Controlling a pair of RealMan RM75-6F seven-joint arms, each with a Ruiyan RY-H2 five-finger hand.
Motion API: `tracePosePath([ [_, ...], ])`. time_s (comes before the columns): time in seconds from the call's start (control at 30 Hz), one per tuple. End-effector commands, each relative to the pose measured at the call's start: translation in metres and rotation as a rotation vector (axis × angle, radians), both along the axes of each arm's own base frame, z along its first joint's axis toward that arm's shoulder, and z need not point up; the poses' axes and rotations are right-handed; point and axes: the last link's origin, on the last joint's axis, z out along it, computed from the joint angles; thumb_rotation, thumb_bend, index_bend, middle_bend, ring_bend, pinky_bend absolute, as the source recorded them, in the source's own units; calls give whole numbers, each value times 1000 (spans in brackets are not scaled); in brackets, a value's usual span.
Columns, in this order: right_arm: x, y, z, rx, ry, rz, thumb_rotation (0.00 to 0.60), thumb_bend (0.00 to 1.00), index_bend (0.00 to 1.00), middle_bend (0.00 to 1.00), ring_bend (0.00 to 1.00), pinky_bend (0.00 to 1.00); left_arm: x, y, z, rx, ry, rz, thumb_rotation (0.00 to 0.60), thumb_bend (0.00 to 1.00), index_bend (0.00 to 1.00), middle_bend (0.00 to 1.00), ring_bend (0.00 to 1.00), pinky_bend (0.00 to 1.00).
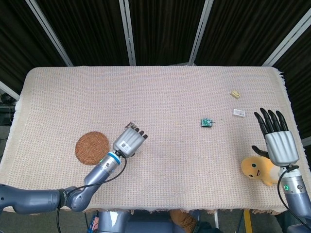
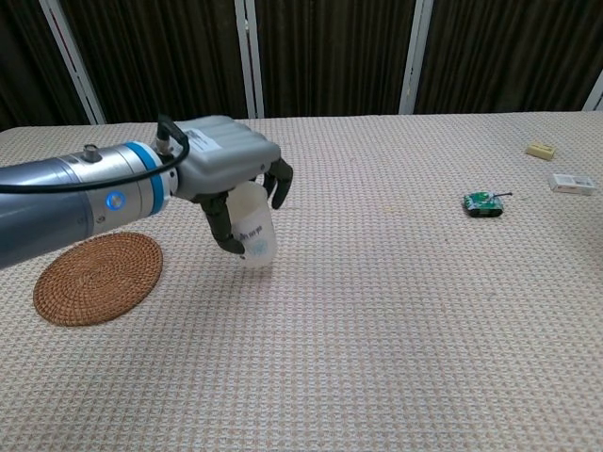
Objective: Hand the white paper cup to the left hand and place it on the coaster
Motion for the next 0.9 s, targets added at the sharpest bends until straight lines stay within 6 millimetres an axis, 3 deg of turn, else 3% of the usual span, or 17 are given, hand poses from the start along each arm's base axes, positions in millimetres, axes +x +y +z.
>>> tracePosePath([
  [0.03,0,0,0,2,0,-2,600,0,0,0,0,0,-2,9,30,72,-31,14,600,37,421,421,411,521],
  [0.13,0,1,-1,6,0,-4,600,0,0,0,0,0,-16,16,54,120,-19,47,600,38,418,419,411,521],
  [0.3,2,3,-4,15,4,-2,600,0,0,0,0,0,-61,11,84,145,64,159,600,37,419,419,410,520],
  [0.37,3,3,-5,17,7,2,600,0,0,0,0,0,-85,7,92,140,106,218,600,36,419,419,410,520],
  [0.53,5,4,-7,21,11,8,600,0,0,0,0,0,-125,1,98,117,143,305,600,38,421,418,410,520],
  [0.7,8,4,-10,26,16,10,600,0,0,0,0,0,-140,-1,94,88,139,327,600,36,421,418,410,520],
  [0.9,8,2,-12,27,27,5,600,0,0,0,0,0,-140,-1,88,70,143,311,600,31,419,417,409,518],
])
